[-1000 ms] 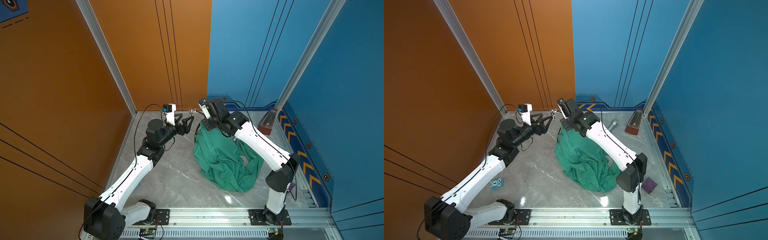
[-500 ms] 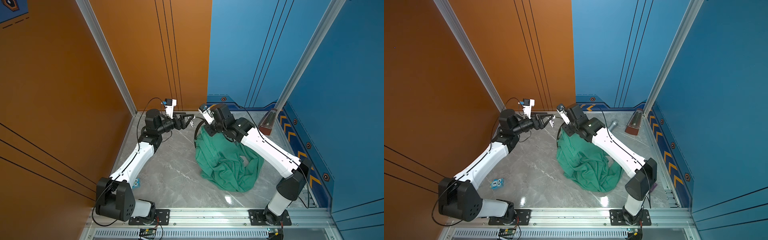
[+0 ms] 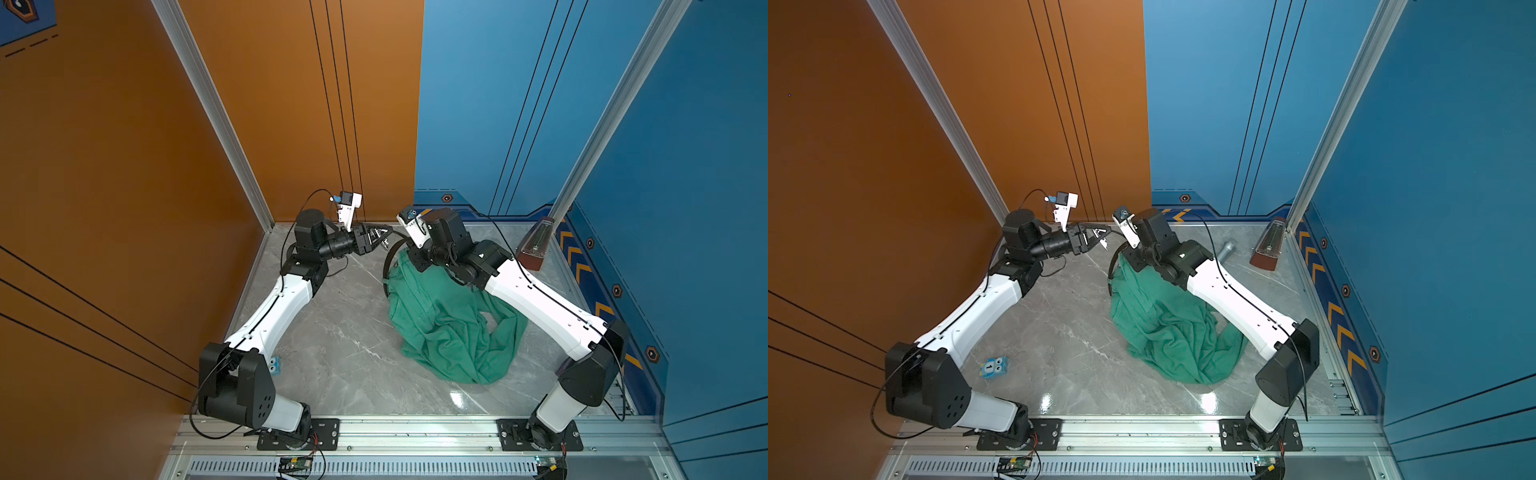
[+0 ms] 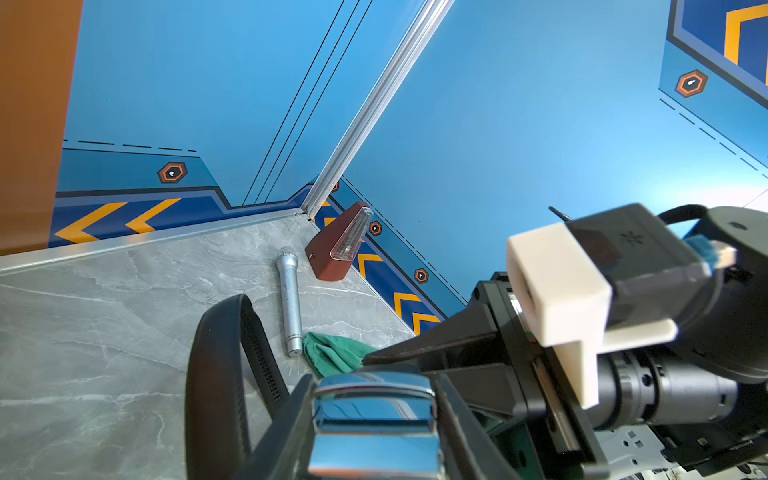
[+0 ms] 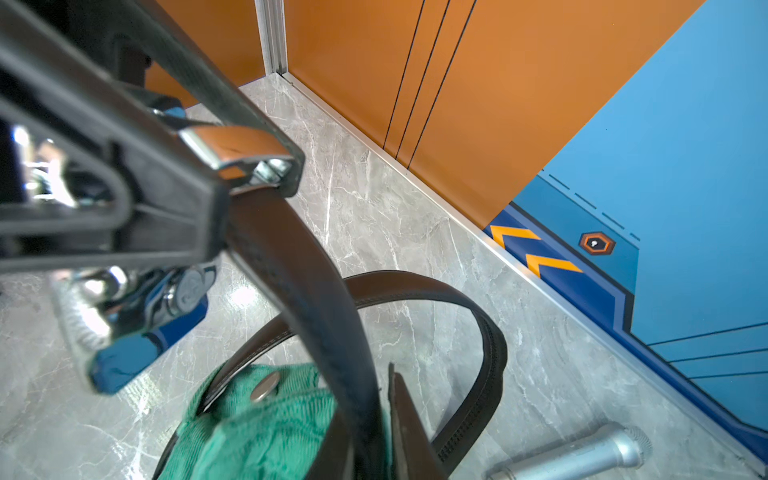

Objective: Remove the belt from the trousers

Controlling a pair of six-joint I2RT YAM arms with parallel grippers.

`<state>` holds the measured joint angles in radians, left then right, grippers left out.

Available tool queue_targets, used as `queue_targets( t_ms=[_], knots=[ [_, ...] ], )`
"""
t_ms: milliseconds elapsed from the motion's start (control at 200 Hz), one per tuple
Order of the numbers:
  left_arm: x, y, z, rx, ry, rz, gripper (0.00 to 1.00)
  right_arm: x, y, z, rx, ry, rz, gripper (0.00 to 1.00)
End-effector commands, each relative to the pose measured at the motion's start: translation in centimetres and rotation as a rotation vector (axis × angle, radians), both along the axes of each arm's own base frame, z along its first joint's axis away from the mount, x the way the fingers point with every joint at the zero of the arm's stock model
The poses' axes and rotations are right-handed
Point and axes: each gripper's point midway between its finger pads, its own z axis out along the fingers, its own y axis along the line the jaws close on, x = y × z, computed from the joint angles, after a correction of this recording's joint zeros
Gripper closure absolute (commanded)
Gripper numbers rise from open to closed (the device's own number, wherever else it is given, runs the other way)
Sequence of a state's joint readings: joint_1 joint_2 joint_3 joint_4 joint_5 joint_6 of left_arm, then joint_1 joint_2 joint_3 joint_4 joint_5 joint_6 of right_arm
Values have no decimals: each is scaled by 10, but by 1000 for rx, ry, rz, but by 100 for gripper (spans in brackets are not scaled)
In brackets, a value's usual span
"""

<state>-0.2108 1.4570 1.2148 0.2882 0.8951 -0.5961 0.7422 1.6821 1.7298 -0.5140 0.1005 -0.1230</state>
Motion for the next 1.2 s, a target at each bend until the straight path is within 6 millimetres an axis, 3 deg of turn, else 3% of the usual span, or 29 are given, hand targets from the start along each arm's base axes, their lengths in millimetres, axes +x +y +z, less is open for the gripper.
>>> queue_targets(
  t_ms=[0,55,75,130,365,475,590,686,746,836,981,1056,1191],
  knots=[
    [-18,-3,49,-34,-115,-46,95,7,-12,19,102,-35,-48,52],
    [-20,-2,59,-40,-139,-45,100,6,-9,12,129,-9,-42,43],
    [-21,-2,62,-42,-146,-44,100,15,-21,9,137,-1,-73,40],
    [-24,-1,73,-46,-170,-45,100,17,-23,0,164,26,-75,36],
    [-38,-1,115,13,-261,-45,100,21,-15,-60,177,166,-67,35],
    [-50,5,138,74,-317,-24,100,37,-27,-100,132,218,-145,37],
    [-65,28,176,84,-409,46,100,53,-53,-140,145,306,-247,38],
    [-68,56,190,85,-433,128,100,60,-71,-155,176,345,-297,38],
    [-64,70,183,97,-417,172,100,62,-78,-154,189,350,-304,38],
    [-52,81,154,116,-348,210,100,66,-82,-141,196,330,-299,42],
    [-37,74,81,198,-271,190,100,74,-85,-98,213,254,-307,82],
    [-32,75,40,272,-256,208,89,75,-82,-69,226,191,-299,94],
    [-32,80,-11,406,-283,237,61,69,-73,-12,230,57,-259,98]
  ],
)
